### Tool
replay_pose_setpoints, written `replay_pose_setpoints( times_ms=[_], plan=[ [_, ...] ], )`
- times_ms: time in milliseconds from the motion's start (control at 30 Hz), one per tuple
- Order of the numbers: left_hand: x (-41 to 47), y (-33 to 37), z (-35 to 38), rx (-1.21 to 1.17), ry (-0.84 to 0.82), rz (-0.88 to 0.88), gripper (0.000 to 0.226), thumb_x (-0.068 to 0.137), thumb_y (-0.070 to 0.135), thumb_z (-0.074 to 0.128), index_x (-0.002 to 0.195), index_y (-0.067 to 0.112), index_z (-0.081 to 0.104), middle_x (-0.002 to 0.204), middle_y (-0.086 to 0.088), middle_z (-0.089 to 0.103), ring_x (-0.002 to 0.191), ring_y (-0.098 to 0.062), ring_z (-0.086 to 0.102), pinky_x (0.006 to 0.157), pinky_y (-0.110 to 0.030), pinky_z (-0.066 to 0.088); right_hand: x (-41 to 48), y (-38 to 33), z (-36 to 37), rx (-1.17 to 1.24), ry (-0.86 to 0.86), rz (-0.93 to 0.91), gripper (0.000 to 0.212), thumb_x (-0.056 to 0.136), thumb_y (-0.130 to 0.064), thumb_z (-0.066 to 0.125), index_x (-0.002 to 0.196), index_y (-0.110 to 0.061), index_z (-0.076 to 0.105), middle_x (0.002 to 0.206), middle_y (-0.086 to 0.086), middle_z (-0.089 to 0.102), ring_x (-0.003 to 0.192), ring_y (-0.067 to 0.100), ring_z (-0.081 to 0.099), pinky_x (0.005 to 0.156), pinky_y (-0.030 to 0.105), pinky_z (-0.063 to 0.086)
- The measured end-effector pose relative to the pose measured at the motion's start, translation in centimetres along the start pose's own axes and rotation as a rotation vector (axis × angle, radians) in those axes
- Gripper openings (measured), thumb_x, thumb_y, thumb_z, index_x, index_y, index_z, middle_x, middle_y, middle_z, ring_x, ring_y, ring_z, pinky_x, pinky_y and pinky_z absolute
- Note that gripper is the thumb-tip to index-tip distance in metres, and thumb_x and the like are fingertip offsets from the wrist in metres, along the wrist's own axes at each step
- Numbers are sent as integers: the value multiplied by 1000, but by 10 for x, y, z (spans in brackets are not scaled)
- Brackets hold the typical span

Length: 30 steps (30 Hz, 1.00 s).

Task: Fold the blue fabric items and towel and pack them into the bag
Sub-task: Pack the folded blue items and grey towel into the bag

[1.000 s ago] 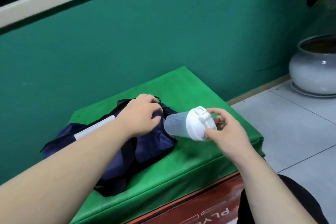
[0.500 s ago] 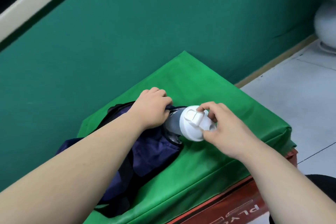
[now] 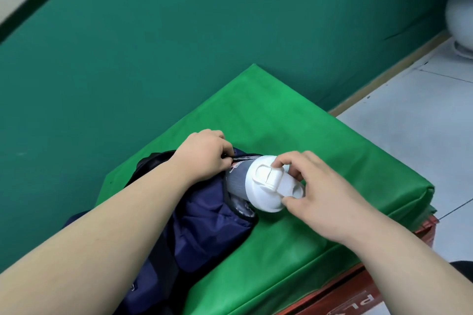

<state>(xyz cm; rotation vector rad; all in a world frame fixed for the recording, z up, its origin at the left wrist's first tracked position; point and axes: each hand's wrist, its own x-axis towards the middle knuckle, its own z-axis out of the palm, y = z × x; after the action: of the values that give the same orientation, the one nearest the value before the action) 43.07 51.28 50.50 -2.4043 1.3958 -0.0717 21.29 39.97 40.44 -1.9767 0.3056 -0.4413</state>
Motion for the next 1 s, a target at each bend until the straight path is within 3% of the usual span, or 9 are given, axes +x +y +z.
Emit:
replay_pose_setpoints(
  times_ms=[133, 367, 467, 567, 667, 733, 767, 867, 1000],
  plan=[
    [-6, -6, -3, -196, 85, -34, 12, 85, 31, 68, 94, 30, 76, 96, 12, 59, 88, -11, 58, 83, -29, 48, 0, -2, 11, -49, -21, -31, 56, 82, -19, 69, 114, -52, 37, 106, -18, 42, 92, 2, 48, 76, 25, 45],
    [-17, -13, -10, -293, 146, -47, 7, 85, 26, 71, 89, 28, 76, 90, 15, 57, 79, -6, 58, 77, -28, 49, 17, 1, 45, -192, 64, -125, 54, 80, -32, 78, 118, -46, 42, 110, -18, 44, 110, 11, 45, 95, 32, 41],
    [-22, -13, -9, -307, 151, -46, 8, 85, 26, 71, 90, 29, 76, 91, 15, 58, 80, -5, 58, 78, -28, 48, 26, 9, 61, -195, 210, -139, 58, 68, -39, 86, 115, -43, 52, 129, -10, 37, 125, 17, 33, 108, 37, 34],
    [-25, -13, -8, -317, 162, -33, 9, 85, 26, 71, 91, 28, 77, 93, 15, 59, 82, -6, 59, 79, -29, 49, 32, 9, 69, -106, 201, -107, 60, 67, -42, 87, 116, -41, 51, 152, -13, 14, 144, 15, 14, 116, 34, 20],
    [-28, -16, -9, -331, 168, -18, 8, 86, 25, 71, 90, 29, 77, 95, 15, 61, 82, -4, 59, 79, -30, 49, 41, 8, 72, 82, 200, -52, 92, 69, -35, 88, 139, -43, 28, 159, -23, -2, 147, 8, 18, 111, 28, 28],
    [-31, -17, -11, -362, 178, -9, 9, 86, 23, 71, 89, 28, 78, 96, 16, 61, 83, -2, 59, 79, -28, 49, 49, 8, 74, 144, 109, 31, 125, 70, -34, 89, 149, -53, -5, 162, -22, 6, 143, 3, 28, 107, 26, 35],
    [-32, -15, -11, -372, 178, 4, 9, 86, 22, 71, 88, 28, 78, 96, 16, 62, 84, -2, 59, 80, -27, 48, 53, 8, 76, 130, 52, 46, 128, 69, -34, 89, 150, -53, -9, 160, -21, 18, 140, 3, 34, 107, 25, 36],
    [-35, -14, -11, -349, 164, 39, 10, 86, 22, 71, 87, 29, 78, 96, 17, 62, 85, -1, 59, 81, -25, 47, 70, 8, 84, 32, 23, -19, 103, 65, -37, 89, 148, -46, 29, 136, -20, 42, 125, 8, 49, 107, 30, 42],
    [-33, -23, -4, -311, 165, 23, 11, 87, 25, 71, 92, 32, 78, 99, 16, 61, 89, -1, 58, 82, -23, 46, 85, 6, 85, -82, 42, -20, 89, 65, -44, 86, 140, -44, 37, 126, -18, 43, 115, 14, 55, 97, 35, 47]
  ],
)
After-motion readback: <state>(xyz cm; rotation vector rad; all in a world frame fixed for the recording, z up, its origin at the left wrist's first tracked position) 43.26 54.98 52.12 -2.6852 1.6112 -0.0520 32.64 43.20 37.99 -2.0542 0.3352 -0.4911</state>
